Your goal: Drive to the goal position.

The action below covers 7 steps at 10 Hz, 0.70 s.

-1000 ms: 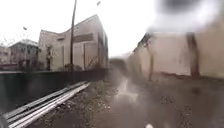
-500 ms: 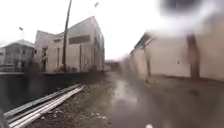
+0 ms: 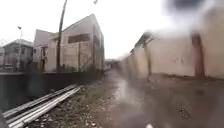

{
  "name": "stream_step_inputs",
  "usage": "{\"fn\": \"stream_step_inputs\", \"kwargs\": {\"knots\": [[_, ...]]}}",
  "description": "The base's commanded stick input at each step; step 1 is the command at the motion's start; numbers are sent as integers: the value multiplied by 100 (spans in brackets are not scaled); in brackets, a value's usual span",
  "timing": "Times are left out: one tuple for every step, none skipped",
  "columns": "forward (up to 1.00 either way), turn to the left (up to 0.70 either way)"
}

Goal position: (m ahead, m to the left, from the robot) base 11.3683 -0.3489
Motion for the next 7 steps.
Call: {"fn": "stream_step_inputs", "kwargs": {"knots": [[50, -43], [50, -43], [50, -43], [50, -43], [50, -43], [50, -43], [50, -43]]}}
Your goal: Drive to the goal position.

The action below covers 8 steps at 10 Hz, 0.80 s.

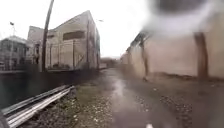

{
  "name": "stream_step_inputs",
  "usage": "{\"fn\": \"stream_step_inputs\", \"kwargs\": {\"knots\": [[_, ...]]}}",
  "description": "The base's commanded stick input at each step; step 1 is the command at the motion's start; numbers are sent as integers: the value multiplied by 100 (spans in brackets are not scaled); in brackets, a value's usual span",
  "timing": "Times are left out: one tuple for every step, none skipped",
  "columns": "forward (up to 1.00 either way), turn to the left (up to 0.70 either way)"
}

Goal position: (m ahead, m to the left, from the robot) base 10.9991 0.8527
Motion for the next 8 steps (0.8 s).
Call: {"fn": "stream_step_inputs", "kwargs": {"knots": [[50, -35], [50, -7], [50, 7], [50, 7], [50, 7], [50, 7], [50, 7], [50, 7]]}}
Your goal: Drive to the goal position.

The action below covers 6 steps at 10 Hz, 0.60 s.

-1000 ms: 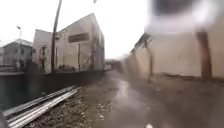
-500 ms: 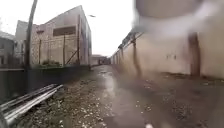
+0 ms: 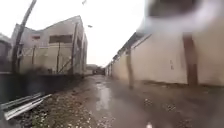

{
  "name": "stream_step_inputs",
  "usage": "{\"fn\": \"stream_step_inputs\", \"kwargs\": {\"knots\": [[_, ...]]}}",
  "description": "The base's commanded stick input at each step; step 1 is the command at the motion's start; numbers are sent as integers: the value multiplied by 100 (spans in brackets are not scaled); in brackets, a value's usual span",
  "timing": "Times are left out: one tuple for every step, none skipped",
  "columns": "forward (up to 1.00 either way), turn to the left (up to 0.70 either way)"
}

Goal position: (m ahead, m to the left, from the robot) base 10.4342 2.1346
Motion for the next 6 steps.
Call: {"fn": "stream_step_inputs", "kwargs": {"knots": [[50, 7], [50, 7], [50, 7], [50, 7], [50, 7], [50, 7]]}}
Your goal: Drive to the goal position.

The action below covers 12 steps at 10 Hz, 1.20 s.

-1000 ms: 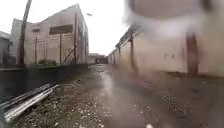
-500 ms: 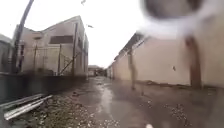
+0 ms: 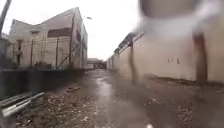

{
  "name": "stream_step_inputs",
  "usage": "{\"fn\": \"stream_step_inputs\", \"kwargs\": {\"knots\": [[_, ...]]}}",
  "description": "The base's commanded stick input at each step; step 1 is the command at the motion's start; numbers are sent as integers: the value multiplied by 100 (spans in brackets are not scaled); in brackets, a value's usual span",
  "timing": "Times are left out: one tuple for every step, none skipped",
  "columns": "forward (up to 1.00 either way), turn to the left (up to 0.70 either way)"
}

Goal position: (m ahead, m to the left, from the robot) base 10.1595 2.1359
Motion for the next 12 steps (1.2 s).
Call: {"fn": "stream_step_inputs", "kwargs": {"knots": [[50, 7], [50, 7], [50, 7], [50, 7], [50, 7], [50, 7], [50, 7], [50, 7], [50, 7], [50, 7], [50, 7], [50, 7]]}}
